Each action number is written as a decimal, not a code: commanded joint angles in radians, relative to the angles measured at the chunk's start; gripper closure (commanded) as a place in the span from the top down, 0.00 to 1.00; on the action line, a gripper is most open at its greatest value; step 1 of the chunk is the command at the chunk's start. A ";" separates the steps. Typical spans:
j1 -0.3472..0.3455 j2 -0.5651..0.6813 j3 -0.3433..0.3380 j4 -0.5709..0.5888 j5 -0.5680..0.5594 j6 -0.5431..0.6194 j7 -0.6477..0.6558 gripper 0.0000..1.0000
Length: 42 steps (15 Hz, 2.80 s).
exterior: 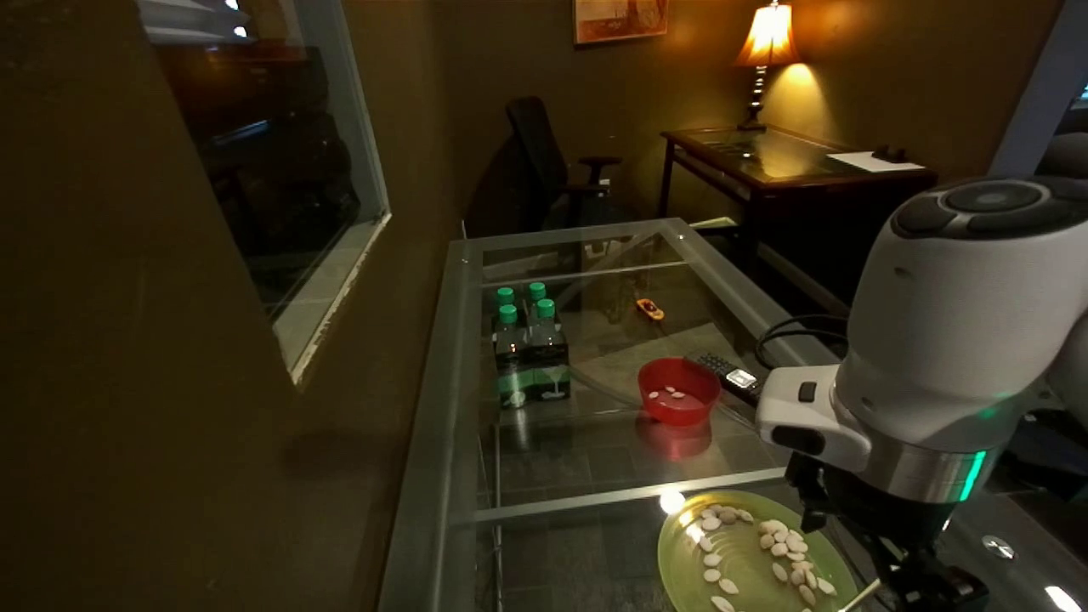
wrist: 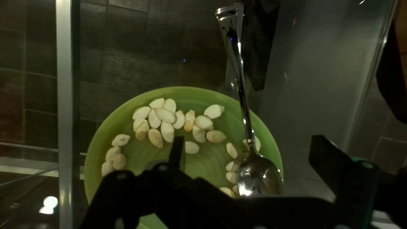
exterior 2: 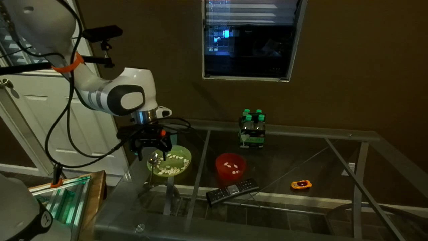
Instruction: Put the spoon on the table
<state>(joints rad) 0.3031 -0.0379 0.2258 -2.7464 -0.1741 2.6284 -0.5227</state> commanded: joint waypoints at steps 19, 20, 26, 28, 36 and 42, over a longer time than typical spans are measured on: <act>-0.053 0.110 0.016 0.020 0.080 0.091 -0.258 0.50; -0.055 0.115 0.017 0.022 0.082 0.093 -0.264 0.46; -0.069 0.149 0.031 0.042 0.094 0.110 -0.301 0.32; -0.076 0.160 0.040 0.050 0.108 0.112 -0.319 0.32; -0.101 0.191 0.068 0.070 0.133 0.110 -0.357 0.17; -0.100 0.136 0.106 0.063 0.229 0.056 -0.301 0.02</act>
<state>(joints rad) 0.2157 0.1364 0.2946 -2.6834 -0.0243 2.7200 -0.8420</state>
